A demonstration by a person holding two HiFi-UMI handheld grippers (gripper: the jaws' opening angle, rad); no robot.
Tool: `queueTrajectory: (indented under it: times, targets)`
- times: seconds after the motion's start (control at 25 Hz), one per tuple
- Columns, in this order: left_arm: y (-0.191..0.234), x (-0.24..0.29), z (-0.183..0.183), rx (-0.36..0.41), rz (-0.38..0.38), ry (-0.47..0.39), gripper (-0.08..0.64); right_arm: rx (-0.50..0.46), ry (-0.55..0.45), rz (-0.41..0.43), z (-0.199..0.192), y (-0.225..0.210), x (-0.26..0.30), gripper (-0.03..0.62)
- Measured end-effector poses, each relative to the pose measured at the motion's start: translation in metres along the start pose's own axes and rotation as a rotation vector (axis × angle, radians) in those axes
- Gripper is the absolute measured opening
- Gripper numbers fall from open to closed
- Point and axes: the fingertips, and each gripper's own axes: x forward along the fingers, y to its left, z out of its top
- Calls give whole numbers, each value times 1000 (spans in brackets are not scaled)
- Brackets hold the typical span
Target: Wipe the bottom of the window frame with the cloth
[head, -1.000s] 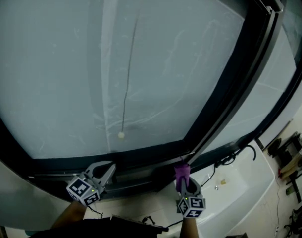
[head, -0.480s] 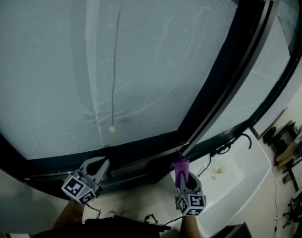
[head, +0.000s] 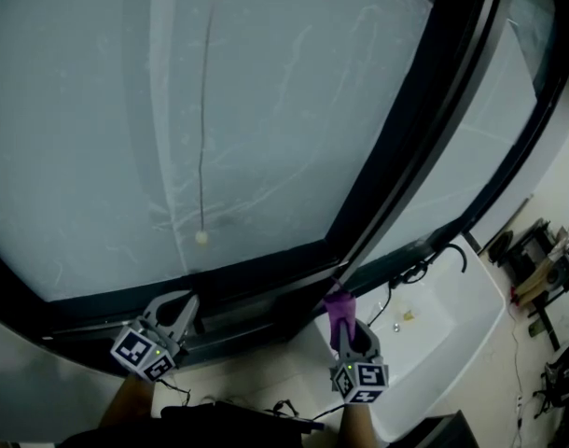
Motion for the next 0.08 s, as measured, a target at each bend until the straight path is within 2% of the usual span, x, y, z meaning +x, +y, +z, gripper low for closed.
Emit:
queueTrajectory:
  times: [0.08]
  targets:
    - [-1,-1,-1,4,0,1,2,2,-4,-2,1,0,-2,71]
